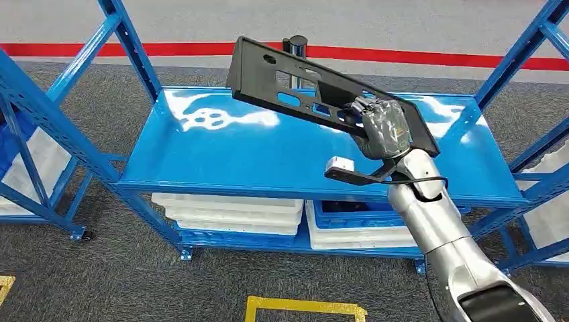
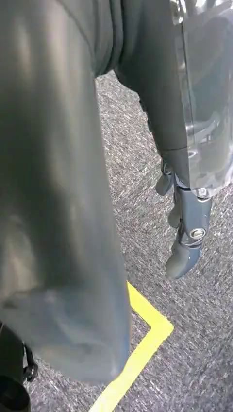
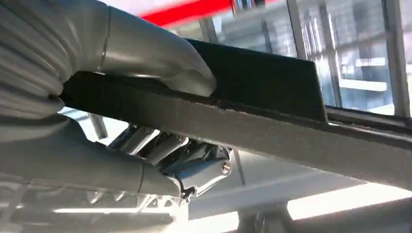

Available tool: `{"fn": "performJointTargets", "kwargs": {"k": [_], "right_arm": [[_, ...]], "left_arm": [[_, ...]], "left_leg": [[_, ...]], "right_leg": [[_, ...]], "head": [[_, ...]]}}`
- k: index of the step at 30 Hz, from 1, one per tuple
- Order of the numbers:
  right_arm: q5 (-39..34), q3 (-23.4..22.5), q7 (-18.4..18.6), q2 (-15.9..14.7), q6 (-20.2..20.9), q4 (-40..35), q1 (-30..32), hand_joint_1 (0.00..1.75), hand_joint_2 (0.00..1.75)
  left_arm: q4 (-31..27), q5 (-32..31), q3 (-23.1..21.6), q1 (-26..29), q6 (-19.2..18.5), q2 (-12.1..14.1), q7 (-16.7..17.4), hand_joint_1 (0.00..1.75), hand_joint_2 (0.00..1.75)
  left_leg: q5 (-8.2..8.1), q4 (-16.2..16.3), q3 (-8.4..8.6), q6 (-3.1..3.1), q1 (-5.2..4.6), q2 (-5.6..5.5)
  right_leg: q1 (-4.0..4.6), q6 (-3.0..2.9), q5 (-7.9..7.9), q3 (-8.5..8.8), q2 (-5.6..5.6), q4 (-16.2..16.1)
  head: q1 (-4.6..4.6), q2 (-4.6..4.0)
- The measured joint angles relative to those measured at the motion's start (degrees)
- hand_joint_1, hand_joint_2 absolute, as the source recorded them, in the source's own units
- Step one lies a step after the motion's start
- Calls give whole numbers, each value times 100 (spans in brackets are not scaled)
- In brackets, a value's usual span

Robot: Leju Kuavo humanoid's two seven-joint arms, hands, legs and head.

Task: Take the parts from the cabinet and place them on the table.

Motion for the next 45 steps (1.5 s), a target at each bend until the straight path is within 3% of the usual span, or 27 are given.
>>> {"fn": "performJointTargets", "kwargs": {"k": [2, 3, 8, 15, 26, 35, 39, 45], "right_arm": [[-101, -131, -118, -81, -116, -499, 199, 175, 175], [-155, -203, -164, -122, -144, -776, 300, 175, 175], [-529, -623, -608, -284, -269, -2192, 1132, 175, 175], [-492, -644, -966, -358, -362, -3436, 1843, 175, 175], [-511, -470, -1337, -507, -686, -4366, 2411, 175, 175], [-634, -358, -1381, -540, -848, -4480, 2534, 175, 175], [-658, -332, -1403, -540, -859, -4480, 2535, 175, 175], [-616, -273, -1407, -522, -859, -4478, 2533, 175, 175]], "left_arm": [[0, 24, 2, 18, 48, 7, -68, 0, 0], [0, 35, 2, 28, 90, 13, -122, 0, 175], [0, 173, 13, 96, 361, 77, -496, 0, 175], [-2, 219, 26, 126, 721, 146, -924, 0, 175], [-2, 269, 28, 154, 1032, 170, -1359, 0, 175], [0, 284, 37, 191, 1069, 186, -1552, 0, 175], [0, 341, 46, 187, 993, 197, -1277, 0, 175], [0, 269, 46, 160, 575, 199, -662, 0, 175]], "left_leg": [[0, 0, 1, 1, 0, 0], [-1, 0, 2, 1, -1, 1], [-13, -1, 1, -2, 0, 0], [-15, -2, 4, -3, 1, 3], [-16, -2, 5, -3, 0, 1], [-17, -2, 6, -3, 0, 3], [-17, -2, 6, -3, 0, 3], [-17, -2, 6, -3, 0, 3]], "right_leg": [[-1, 0, 0, 0, 0, -1], [-1, 0, 0, 0, 0, -1], [0, -4, -9, 3, -4, -3], [0, -5, -13, 4, -1, -3], [-1, -5, -14, 6, -2, -4], [-1, -5, -14, 8, -1, -4], [-1, -5, -14, 8, -1, -4], [-1, -5, -14, 8, -1, -4]], "head": [[-2, 0], [0, 0], [-2, 0], [-4, 0], [-4, 0], [-4, 0], [-4, 0], [-4, 0]]}}
